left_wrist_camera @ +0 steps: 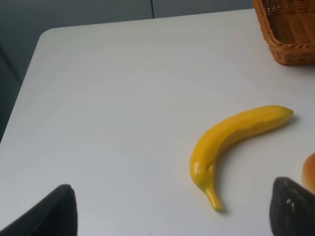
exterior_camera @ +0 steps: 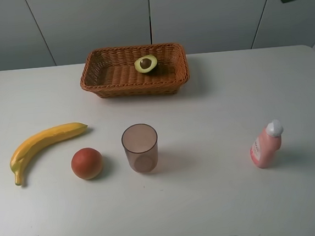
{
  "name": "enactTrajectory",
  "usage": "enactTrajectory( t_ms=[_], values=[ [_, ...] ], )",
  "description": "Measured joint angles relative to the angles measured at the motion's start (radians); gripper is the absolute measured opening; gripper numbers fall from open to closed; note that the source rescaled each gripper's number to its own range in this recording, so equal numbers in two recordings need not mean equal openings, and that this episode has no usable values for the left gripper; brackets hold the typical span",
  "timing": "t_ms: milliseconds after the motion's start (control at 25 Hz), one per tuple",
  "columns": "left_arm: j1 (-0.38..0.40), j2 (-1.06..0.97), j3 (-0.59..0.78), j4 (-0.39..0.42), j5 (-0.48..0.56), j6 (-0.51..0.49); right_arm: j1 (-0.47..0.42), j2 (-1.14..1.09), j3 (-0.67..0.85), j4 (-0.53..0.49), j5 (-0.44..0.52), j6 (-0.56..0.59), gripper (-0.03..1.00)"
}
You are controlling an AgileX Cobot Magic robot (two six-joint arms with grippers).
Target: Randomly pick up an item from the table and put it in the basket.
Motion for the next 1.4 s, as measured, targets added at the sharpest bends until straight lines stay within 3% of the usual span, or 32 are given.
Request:
enactTrajectory(
  t_ms=[560, 800, 1120, 1280, 1400],
  values=[
    [0.000, 0.000, 0.000, 0.000, 0.000, 0.000, 0.000, -0.698, 0.584, 0.073, -0.011, 0.030, 1.00],
    [0.000, 0.000, 0.000, 0.000, 0.000, 0.000, 0.000, -0.866, 0.605, 0.071, -0.011, 0.057, 1.00],
    [0.000, 0.000, 0.000, 0.000, 0.000, 0.000, -0.005, -0.881, 0.605, 0.046, -0.013, 0.098, 1.00],
    [0.000, 0.000, 0.000, 0.000, 0.000, 0.000, -0.113, -0.881, 0.605, 0.042, -0.013, 0.109, 1.00],
    [0.000, 0.000, 0.000, 0.000, 0.000, 0.000, -0.270, -0.881, 0.605, 0.042, -0.013, 0.109, 1.00]
  ],
)
